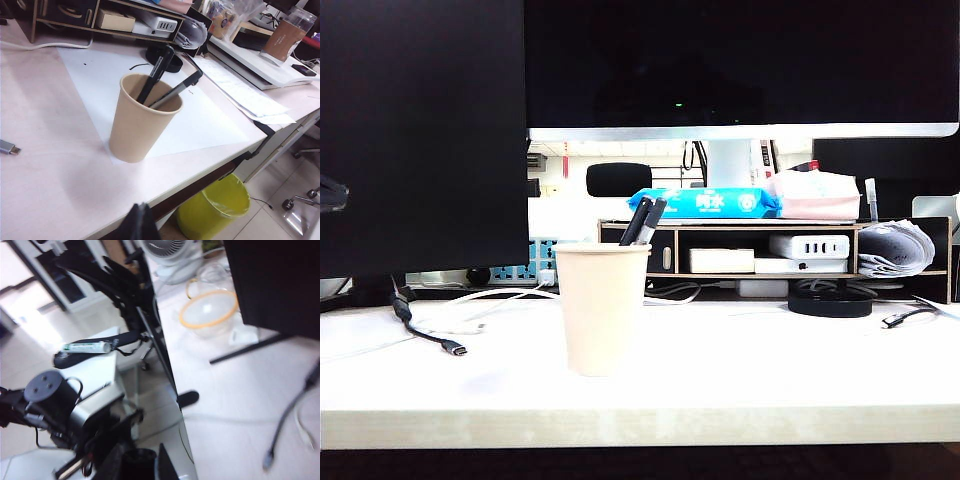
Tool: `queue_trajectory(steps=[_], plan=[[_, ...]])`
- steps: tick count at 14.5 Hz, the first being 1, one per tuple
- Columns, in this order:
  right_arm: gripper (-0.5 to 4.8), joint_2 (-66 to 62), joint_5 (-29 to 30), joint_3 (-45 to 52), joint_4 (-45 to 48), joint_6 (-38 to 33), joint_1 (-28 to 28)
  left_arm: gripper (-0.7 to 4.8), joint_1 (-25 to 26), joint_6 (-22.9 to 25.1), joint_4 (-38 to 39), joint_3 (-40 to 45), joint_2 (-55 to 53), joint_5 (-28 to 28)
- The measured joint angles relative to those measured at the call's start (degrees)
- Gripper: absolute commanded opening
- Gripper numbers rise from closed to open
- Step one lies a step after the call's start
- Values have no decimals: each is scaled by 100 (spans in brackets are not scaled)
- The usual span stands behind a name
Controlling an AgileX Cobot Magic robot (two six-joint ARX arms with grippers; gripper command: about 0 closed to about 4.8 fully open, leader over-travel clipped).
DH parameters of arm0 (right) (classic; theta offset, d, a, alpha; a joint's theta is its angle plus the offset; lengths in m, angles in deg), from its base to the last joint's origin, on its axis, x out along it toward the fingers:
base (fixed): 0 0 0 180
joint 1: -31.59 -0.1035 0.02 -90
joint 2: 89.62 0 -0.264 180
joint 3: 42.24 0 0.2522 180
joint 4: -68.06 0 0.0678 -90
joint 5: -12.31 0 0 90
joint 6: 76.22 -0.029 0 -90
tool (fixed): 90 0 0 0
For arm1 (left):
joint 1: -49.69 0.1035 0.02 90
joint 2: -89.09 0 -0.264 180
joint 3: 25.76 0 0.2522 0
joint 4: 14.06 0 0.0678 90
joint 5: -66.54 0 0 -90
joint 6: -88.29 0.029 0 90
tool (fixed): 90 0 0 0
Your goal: Pick up the marker and insert it into the paper cup.
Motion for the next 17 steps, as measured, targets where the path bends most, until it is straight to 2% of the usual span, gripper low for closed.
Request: queue_trajectory(steps=[4,6,9,11,13,14,17], plan=[[39,2127,-793,1676,74,-205,199,-5,0,0,0,0,-2,0],[39,3287,-1303,2465,61,-529,415,-5,0,0,0,0,-2,0],[39,4776,-2006,3270,516,-1228,728,-5,0,0,0,0,-2,0],[39,5639,-2564,3713,752,-1475,715,-5,0,0,0,0,-2,0],[26,6011,-2771,4306,1335,-1753,715,-5,0,0,0,0,-2,0],[8,6164,-2861,4774,1921,-2044,715,-5,0,0,0,0,-2,0],[-1,5963,-3285,6227,4271,-2710,708,-5,0,0,0,0,-2,0]])
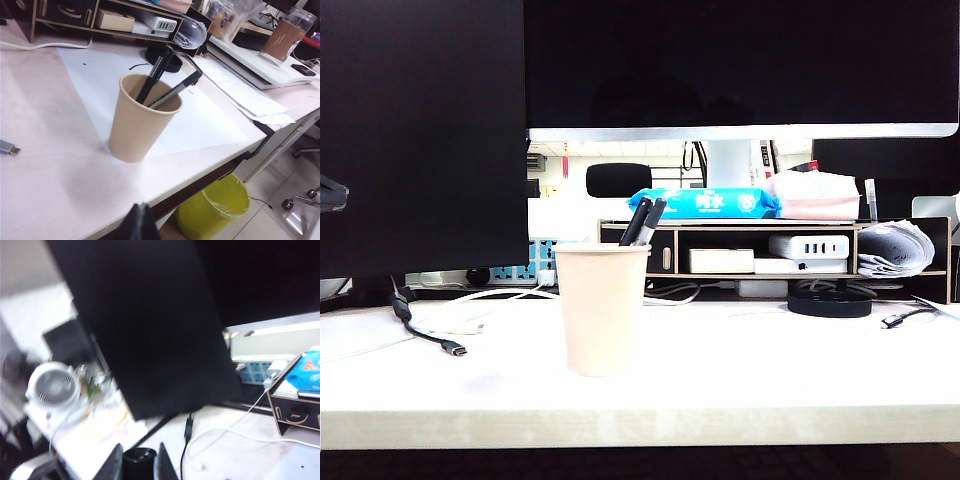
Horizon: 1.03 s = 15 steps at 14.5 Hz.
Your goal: Pick up the marker and insert it into the paper cup.
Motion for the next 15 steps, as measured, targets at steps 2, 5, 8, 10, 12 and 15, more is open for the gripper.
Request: queue_trajectory(steps=[2,5,8,10,12,15], plan=[[-1,-612,-96,313,997,-101,0,-5,0,0,0,0,2,0],[-1,-3071,-96,286,3718,-177,-321,-5,2,0,0,0,2,0],[-1,-5095,-155,-4,5890,-247,-828,-4,2,0,0,0,2,-2],[-1,-5781,-345,-483,6330,70,-1202,-4,2,0,0,0,2,0],[-1,-6179,-498,-844,6266,658,-1419,-5,2,0,0,0,2,0],[-1,-6201,-1189,-1060,5598,1733,-1641,-5,2,0,0,0,2,0]])
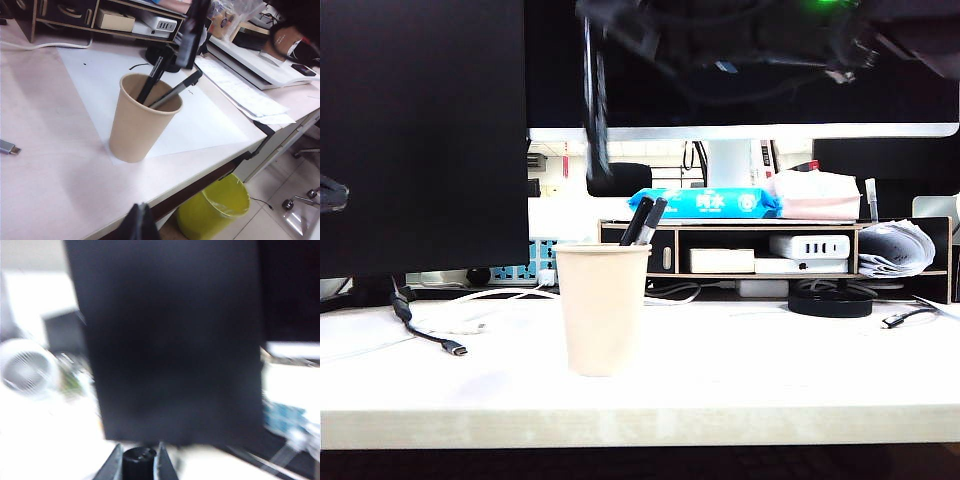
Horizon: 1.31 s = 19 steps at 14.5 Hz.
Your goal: Pick up the marker and insert it into the paper cup.
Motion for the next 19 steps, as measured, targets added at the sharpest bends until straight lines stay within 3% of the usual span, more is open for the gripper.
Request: queue_trajectory(steps=[5,16,18,19], plan=[[-1,-428,-251,7,-2,151,9,-5,0,0,0,0,0,0],[3,-1078,-267,4,925,142,2,-5,0,0,0,0,0,0],[68,-1078,-267,7,922,142,2,-4,0,0,0,0,0,0],[68,-1078,-267,7,907,142,4,-5,0,0,0,0,0,0]])
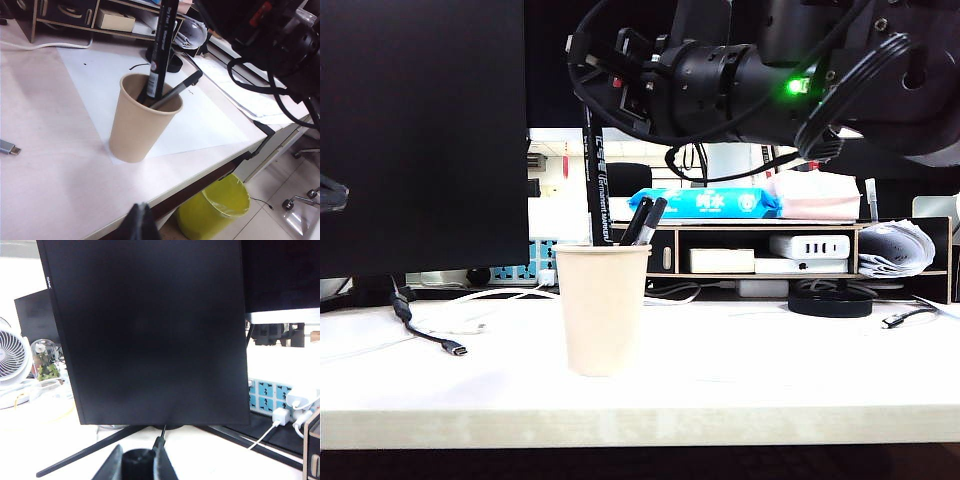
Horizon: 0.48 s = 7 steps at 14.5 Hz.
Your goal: Pick up the marker and insert it into the paper cup.
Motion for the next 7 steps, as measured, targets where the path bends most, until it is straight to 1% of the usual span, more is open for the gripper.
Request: queue_trajectory(steps=[3,4,7], plan=[[72,0,0,0,-20,-13,-2,-4,0,0,0,0,0,0],[96,0,0,0,-17,-15,0,-4,0,0,0,0,0,0],[97,0,2,0,-17,-17,0,-5,0,0,0,0,0,0]])
